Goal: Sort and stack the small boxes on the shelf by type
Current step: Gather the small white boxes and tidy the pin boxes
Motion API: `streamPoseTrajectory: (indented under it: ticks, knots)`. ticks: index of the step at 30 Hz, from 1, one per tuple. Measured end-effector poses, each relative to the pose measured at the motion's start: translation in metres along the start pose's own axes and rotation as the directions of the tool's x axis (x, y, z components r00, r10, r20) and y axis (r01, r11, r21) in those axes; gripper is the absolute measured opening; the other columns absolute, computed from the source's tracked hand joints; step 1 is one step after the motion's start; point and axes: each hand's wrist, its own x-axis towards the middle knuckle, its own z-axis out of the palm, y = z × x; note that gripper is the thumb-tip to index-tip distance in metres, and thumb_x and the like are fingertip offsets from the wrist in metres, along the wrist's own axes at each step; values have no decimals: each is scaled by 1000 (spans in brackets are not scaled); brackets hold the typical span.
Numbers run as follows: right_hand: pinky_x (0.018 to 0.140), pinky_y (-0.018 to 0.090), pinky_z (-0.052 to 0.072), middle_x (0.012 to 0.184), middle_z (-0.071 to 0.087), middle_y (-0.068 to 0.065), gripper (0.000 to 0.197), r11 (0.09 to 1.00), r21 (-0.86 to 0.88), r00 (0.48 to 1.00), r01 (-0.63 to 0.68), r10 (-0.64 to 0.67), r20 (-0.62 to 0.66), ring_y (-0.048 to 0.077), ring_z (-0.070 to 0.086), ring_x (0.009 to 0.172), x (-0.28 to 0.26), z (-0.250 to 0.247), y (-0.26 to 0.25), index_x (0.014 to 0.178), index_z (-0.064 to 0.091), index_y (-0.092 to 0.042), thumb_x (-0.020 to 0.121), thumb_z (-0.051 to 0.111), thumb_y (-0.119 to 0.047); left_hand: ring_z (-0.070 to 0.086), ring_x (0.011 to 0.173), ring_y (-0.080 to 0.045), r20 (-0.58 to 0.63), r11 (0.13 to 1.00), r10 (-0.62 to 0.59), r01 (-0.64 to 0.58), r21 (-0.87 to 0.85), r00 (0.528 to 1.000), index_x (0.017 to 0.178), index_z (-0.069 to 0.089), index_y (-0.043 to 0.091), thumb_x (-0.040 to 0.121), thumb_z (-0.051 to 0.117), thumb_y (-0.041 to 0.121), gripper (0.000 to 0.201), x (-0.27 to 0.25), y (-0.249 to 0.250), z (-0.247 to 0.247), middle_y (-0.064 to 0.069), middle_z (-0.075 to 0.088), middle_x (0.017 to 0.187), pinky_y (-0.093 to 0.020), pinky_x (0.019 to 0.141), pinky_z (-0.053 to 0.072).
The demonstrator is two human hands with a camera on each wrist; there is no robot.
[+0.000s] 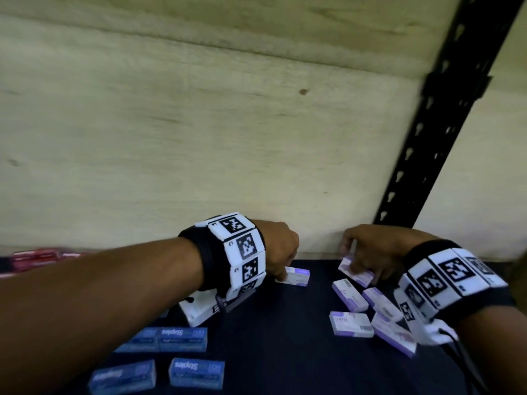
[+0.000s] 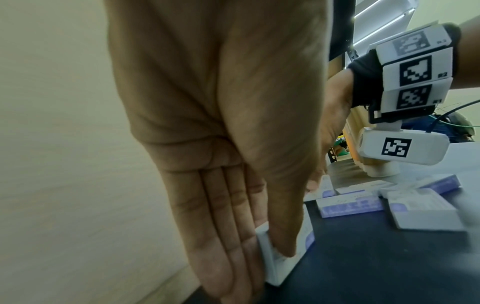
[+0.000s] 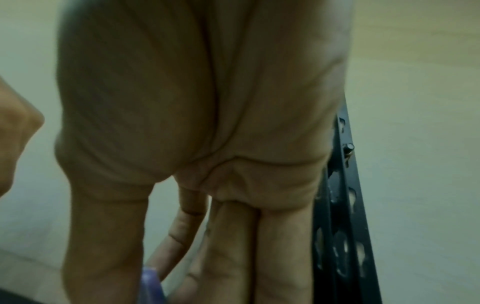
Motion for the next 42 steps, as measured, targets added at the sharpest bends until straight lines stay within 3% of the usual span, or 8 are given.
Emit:
streamPoseTrajectory:
  ticks: [4,9,17,24,31,34,39,42]
  knots:
    - [66,27,49,73,58,-7,7,986,-94,990,135,-139,-35,10,54,64,1,-4,-6,88,64,-20,88,71,-19,42,30,0,18,1000,-23,23,3,1000,82,64,13,86,72,26,15,-3,-1,1,12,43,32,-6,29,28]
    - [69,24,52,85,73,0,10,984,102,989,150,-151,1,8,63,69,-1,-5,-6,95,65,-19,87,71,-17,51,76,-12,-39,999,0,2,43,999,94,51,27,90,64,25,14,-8,-3,-3,7,55,88,-21,66,41]
    - [75,34,59,98,74,7,19,996,85,998,-22,18,55,16,68,79,6,-2,10,101,65,-16,85,75,-18,45,61,-15,173,971,213,-229,75,962,127,41,30,84,53,-7,59,-13,9,-19,-11,58,102,-25,47,32]
    - [72,32,56,84,72,-1,17,994,108,995,27,-37,97,17,73,76,4,2,2,102,60,-21,90,71,-16,54,99,-21,174,932,219,-259,253,960,136,51,27,90,55,-3,55,-6,11,-13,-1,54,128,-23,62,34]
    - [82,35,58,78,70,-7,18,1000,22,997,20,-21,78,20,76,85,1,5,-7,97,58,-26,89,73,-21,56,85,-20,82,975,74,-90,205,994,119,62,19,95,60,28,25,0,-2,-4,-1,62,102,-29,68,41]
    - [77,31,57,71,69,-8,16,1000,19,997,8,-9,74,20,75,85,-1,5,-7,95,57,-26,89,72,-21,50,82,-19,43,965,11,-22,260,999,116,59,23,97,54,42,27,1,-3,-1,7,45,80,-30,63,37]
    - [69,24,52,46,64,-13,16,1000,-22,998,6,-4,66,13,71,67,1,5,-9,93,54,-26,91,70,-24,56,83,-23,47,963,-48,34,269,998,115,61,11,98,51,40,35,7,-3,6,-5,61,103,-28,59,38]
    - [74,24,52,49,66,-11,16,999,-32,998,-2,5,70,14,73,72,1,5,-10,96,55,-25,91,70,-24,54,68,-20,58,972,-54,39,230,997,100,64,3,97,54,36,35,13,-5,8,-6,60,88,-24,47,33]
